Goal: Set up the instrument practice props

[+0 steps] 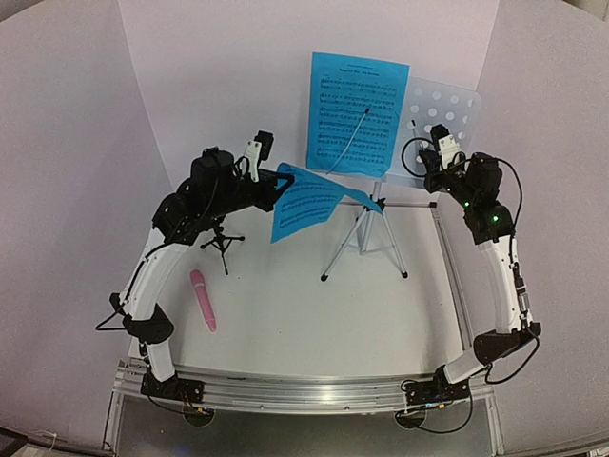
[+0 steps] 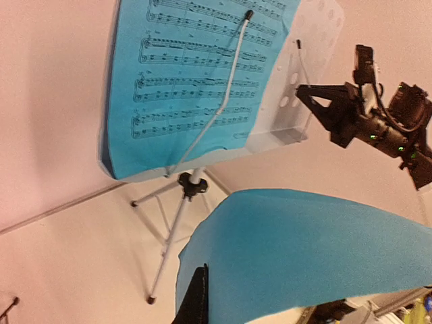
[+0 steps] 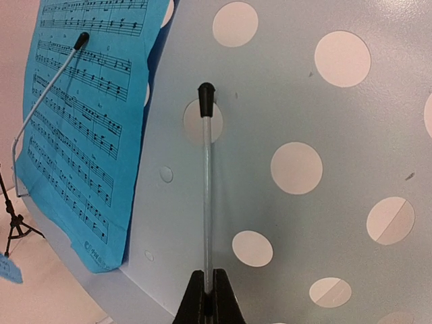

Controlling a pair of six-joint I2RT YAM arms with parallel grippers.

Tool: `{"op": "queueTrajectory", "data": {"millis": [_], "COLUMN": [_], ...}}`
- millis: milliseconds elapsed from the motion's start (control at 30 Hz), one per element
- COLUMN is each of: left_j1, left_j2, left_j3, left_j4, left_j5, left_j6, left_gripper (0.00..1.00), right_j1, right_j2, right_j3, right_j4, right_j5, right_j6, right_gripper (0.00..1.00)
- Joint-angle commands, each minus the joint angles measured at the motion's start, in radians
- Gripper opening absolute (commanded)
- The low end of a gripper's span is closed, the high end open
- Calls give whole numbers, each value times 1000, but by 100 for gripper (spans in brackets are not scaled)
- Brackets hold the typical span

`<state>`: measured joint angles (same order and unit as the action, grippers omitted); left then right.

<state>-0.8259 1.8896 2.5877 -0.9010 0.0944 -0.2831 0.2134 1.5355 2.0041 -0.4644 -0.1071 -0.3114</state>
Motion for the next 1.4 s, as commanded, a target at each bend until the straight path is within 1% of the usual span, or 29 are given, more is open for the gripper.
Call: {"op": "queueTrajectory", "data": {"millis": [0, 33, 67, 133, 233, 400, 600, 767, 967, 1033, 1133, 1367], "left_j1": [97, 107, 108, 105, 105, 105, 105, 105, 104, 103, 96, 86], "left_j2": [-36, -32, -27, -24, -24, -24, -29, -18, -2, -10, -21, -39], "left_j3": [-43, -47, -44, -51, -66, -81, -117, -122, -82, -102, -132, -156], "left_j4": [63, 69, 62, 36, 8, 31, -6, -75, -232, -260, -262, -175], "left_j5": [364, 388, 394, 362, 315, 325, 312, 270, 247, 262, 301, 508], "left_j6": [-223, -247, -238, -226, -250, -274, -261, -208, -120, -104, -88, -32], "left_gripper": [0, 0, 0, 0, 0, 0, 0, 0, 0, 0, 0, 0], "right_j1": [8, 8, 7, 7, 7, 7, 7, 7, 7, 7, 7, 7], "right_j2": [15, 15, 14, 12, 11, 13, 15, 21, 25, 24, 23, 25], "right_j3": [7, 7, 7, 7, 9, 8, 8, 14, 17, 16, 12, 19], "right_j4": [-14, -14, -14, -14, -14, -14, -14, -14, -15, -16, -16, -15], "right_j5": [-60, -60, -59, -60, -59, -59, -60, -64, -68, -67, -64, -63], "right_j6": [25, 24, 24, 22, 23, 28, 29, 28, 28, 27, 25, 25], "right_gripper": [0, 0, 0, 0, 0, 0, 0, 0, 0, 0, 0, 0]}}
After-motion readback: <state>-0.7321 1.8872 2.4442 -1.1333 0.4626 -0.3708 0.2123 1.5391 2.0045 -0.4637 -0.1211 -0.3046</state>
